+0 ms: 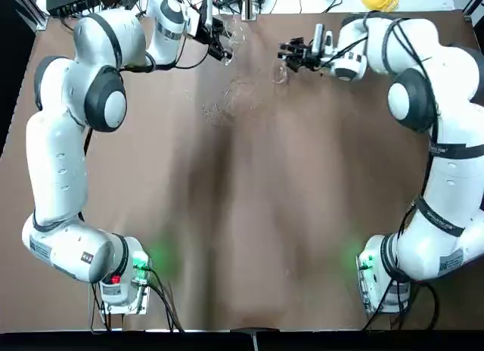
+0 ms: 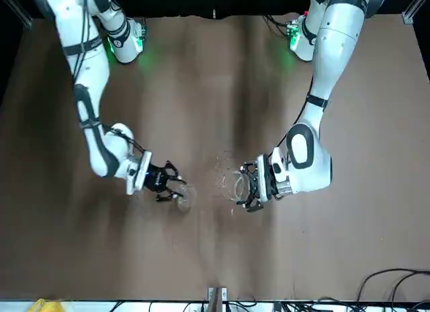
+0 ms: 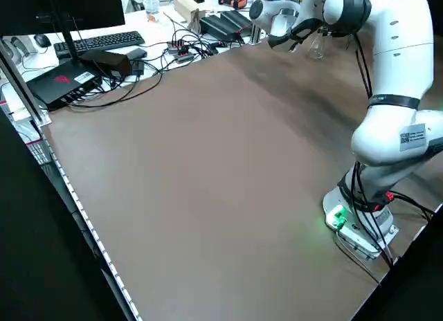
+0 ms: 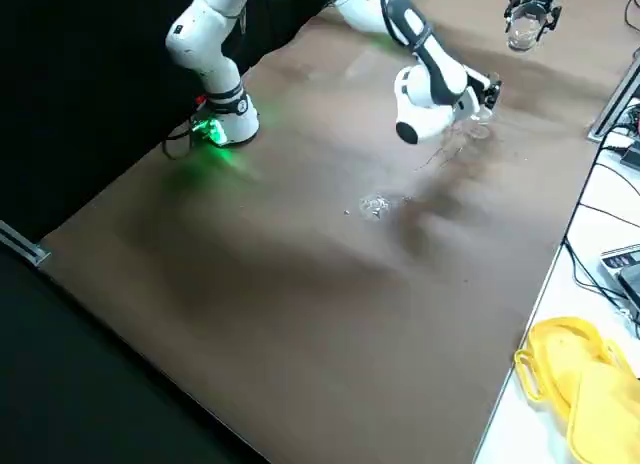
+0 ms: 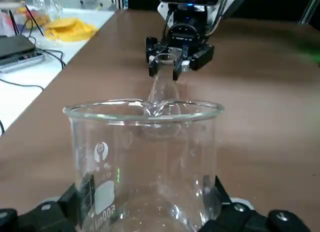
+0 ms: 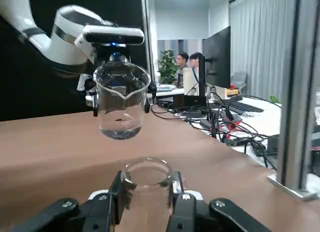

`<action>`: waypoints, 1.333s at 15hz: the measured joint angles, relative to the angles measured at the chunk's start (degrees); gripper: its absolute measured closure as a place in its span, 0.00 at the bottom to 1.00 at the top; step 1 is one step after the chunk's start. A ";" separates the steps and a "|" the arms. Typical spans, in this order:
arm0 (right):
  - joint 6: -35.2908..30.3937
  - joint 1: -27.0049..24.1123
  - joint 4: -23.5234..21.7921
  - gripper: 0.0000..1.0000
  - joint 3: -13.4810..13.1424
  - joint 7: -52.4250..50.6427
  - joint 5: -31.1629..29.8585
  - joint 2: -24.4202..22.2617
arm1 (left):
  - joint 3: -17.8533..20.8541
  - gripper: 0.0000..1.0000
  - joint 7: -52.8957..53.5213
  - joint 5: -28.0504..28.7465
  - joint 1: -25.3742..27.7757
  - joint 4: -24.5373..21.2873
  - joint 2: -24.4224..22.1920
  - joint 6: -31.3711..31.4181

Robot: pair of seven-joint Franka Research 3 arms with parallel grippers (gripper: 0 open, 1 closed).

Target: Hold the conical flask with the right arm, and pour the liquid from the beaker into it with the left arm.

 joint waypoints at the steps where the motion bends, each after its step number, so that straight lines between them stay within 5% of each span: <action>1: 1.57 2.02 0.04 0.61 -0.03 -0.47 2.21 -0.05 | -0.01 0.03 -1.34 1.18 -0.27 0.12 -0.02 0.39; 6: 6.37 8.18 1.44 0.61 -0.42 -0.79 7.91 -0.07 | -0.01 0.03 -4.94 4.25 -1.73 0.65 -0.35 2.01; 13: 6.46 10.47 1.25 0.61 -0.64 -3.14 12.17 0.59 | 0.01 0.03 -9.62 13.07 -3.29 0.88 -0.40 3.76; 20: 8.11 11.87 1.25 0.61 -0.73 -3.46 13.00 1.61 | 0.02 0.03 -10.88 14.55 -4.04 2.21 -0.42 3.83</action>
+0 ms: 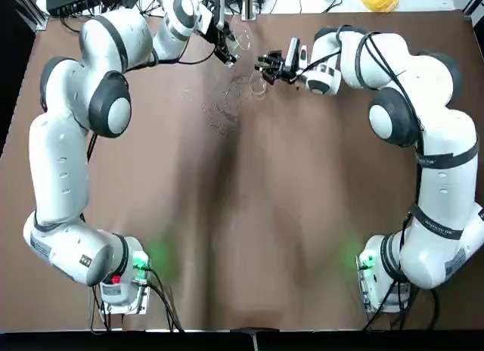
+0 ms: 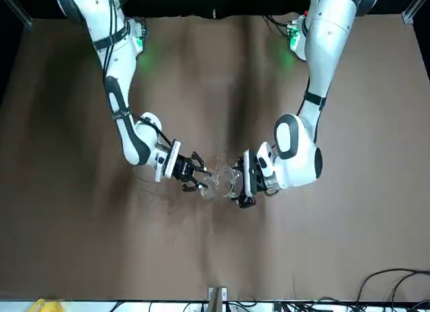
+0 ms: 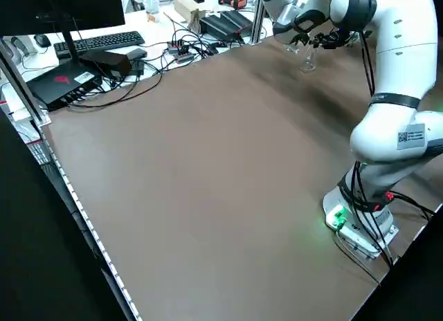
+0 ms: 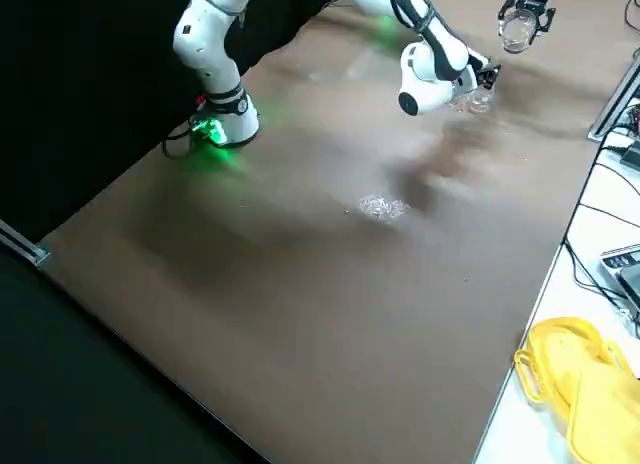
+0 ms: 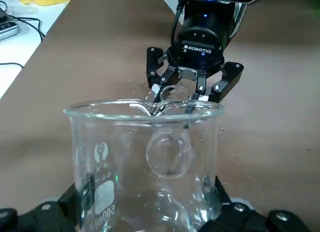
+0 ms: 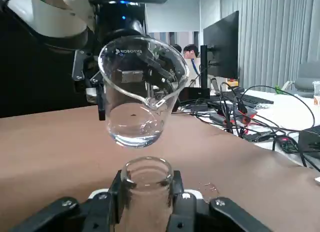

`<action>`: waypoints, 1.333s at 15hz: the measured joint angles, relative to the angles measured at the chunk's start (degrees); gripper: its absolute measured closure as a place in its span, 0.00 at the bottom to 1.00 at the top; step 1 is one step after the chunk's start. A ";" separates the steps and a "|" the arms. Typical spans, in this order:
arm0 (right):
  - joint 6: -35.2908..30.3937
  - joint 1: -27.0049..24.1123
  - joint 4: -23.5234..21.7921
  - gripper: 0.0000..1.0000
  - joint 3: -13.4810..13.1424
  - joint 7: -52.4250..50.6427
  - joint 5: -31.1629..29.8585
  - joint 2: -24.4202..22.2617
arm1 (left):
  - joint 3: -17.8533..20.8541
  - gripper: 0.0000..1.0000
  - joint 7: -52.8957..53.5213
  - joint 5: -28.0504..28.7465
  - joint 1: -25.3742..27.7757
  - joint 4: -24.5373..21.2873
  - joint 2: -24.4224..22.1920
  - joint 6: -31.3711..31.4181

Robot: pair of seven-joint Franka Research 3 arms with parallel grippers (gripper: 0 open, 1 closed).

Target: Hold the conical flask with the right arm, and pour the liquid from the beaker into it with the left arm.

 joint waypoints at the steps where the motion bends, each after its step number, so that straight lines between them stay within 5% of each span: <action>1: 0.52 0.59 0.06 0.61 -0.03 0.00 0.72 0.00 | 0.00 0.03 -0.67 0.64 -0.25 0.08 0.00 0.06; 16: 1.50 2.63 0.37 0.61 -0.69 0.02 2.15 0.00 | 0.08 0.03 -4.05 9.94 -2.20 1.17 0.00 0.34; 20: 1.54 2.70 0.37 0.61 -0.69 0.02 2.18 0.00 | 3.65 0.03 -4.19 10.01 -5.83 1.32 0.00 0.66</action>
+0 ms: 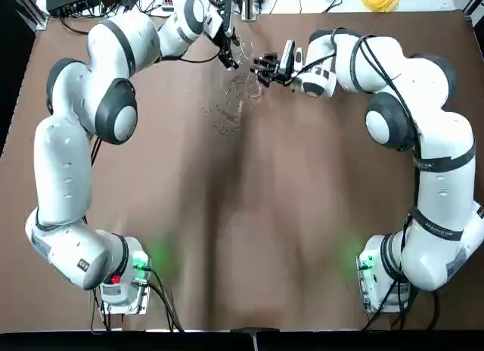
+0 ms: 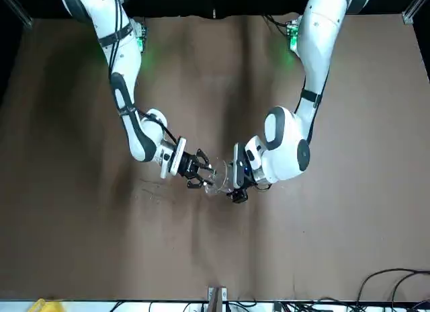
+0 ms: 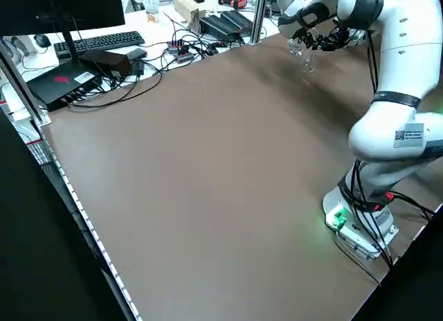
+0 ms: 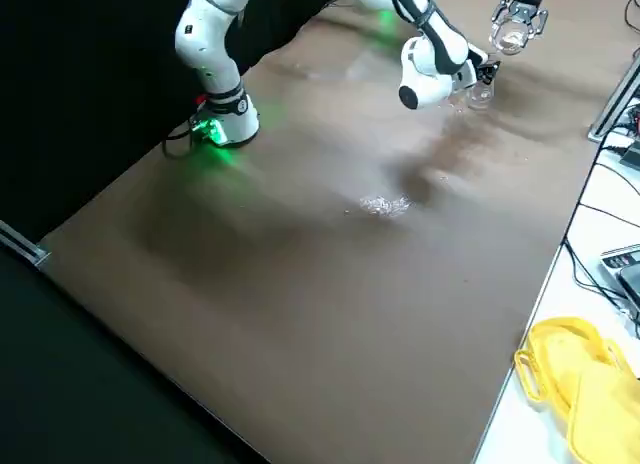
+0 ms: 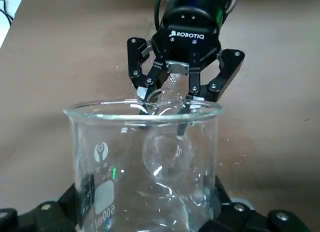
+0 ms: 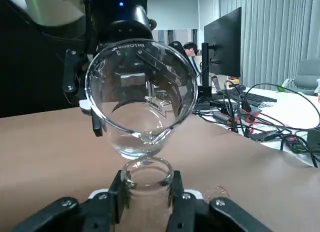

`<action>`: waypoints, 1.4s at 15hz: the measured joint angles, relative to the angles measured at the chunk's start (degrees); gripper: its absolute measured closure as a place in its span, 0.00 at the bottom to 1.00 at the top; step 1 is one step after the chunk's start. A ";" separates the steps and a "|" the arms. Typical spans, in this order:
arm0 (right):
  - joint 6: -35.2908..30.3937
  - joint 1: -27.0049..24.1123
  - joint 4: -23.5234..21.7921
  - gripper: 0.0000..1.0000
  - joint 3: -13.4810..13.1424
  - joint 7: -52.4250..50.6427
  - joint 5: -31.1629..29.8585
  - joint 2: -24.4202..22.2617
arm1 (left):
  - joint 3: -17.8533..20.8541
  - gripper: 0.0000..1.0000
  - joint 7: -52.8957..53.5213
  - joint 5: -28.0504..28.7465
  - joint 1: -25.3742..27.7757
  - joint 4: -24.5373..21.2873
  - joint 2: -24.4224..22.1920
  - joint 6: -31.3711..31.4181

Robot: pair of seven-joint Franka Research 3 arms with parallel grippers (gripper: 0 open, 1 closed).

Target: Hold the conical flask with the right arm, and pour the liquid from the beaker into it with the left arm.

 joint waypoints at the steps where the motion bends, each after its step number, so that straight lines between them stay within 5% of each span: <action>1: 0.01 0.00 0.00 0.61 0.00 0.00 0.01 0.00 | 0.69 0.03 0.00 0.00 -0.63 0.05 0.00 0.00; 9: 0.07 0.01 0.00 0.61 0.00 0.00 0.05 0.00 | 6.63 0.03 -0.03 1.10 -6.14 0.48 0.00 0.01; 21: 0.18 0.35 0.00 0.61 0.04 -0.01 0.06 0.01 | 7.08 0.03 -5.34 8.27 -7.62 1.23 -0.43 -0.13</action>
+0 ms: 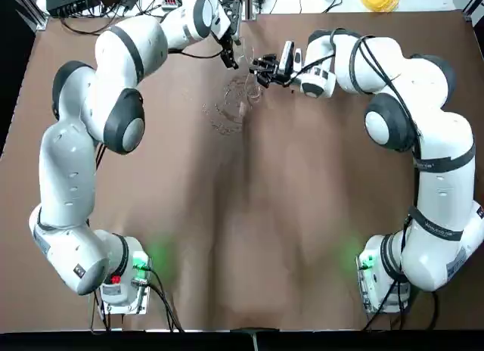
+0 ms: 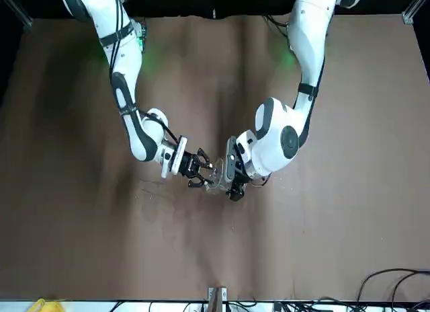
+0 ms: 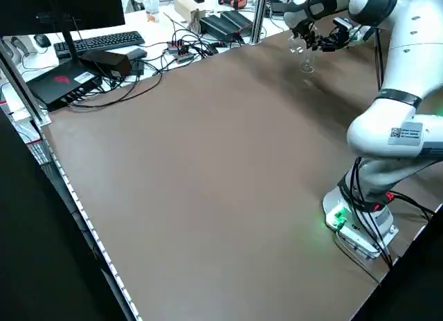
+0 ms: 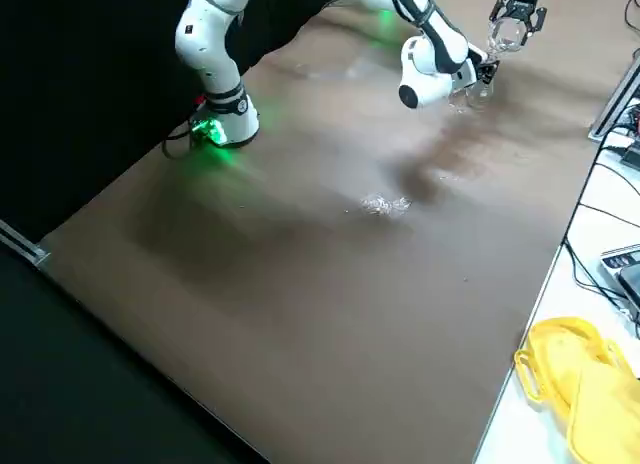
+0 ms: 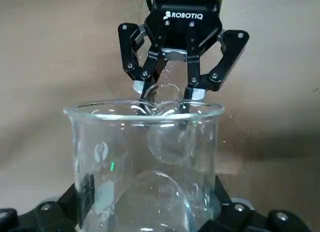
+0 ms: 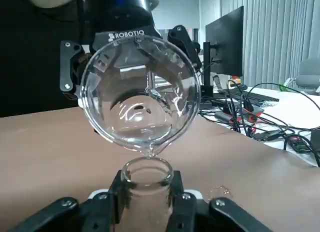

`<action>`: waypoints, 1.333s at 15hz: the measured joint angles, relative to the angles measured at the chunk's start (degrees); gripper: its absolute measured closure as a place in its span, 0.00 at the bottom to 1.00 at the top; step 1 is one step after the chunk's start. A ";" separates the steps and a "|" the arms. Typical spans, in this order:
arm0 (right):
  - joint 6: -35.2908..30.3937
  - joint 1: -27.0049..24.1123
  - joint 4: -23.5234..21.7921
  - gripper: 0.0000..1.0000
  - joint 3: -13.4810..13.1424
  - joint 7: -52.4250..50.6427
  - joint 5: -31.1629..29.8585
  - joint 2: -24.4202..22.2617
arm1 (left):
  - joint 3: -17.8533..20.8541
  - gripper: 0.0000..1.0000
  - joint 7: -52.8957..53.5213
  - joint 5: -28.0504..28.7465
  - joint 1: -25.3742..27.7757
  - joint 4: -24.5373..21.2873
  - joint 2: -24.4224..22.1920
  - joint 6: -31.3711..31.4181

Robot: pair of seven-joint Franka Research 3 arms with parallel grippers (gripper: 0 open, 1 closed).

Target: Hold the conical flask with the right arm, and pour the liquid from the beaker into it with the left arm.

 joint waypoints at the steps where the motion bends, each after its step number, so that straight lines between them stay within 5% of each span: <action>1: 0.02 0.02 0.00 0.61 0.00 0.00 0.00 0.00 | 0.00 0.03 -0.07 0.07 -0.04 0.00 -0.13 -0.02; 20: 0.12 0.02 -0.01 0.61 -0.01 -0.04 0.00 0.01 | 0.02 0.03 -4.33 9.51 -1.99 0.21 -1.01 -0.85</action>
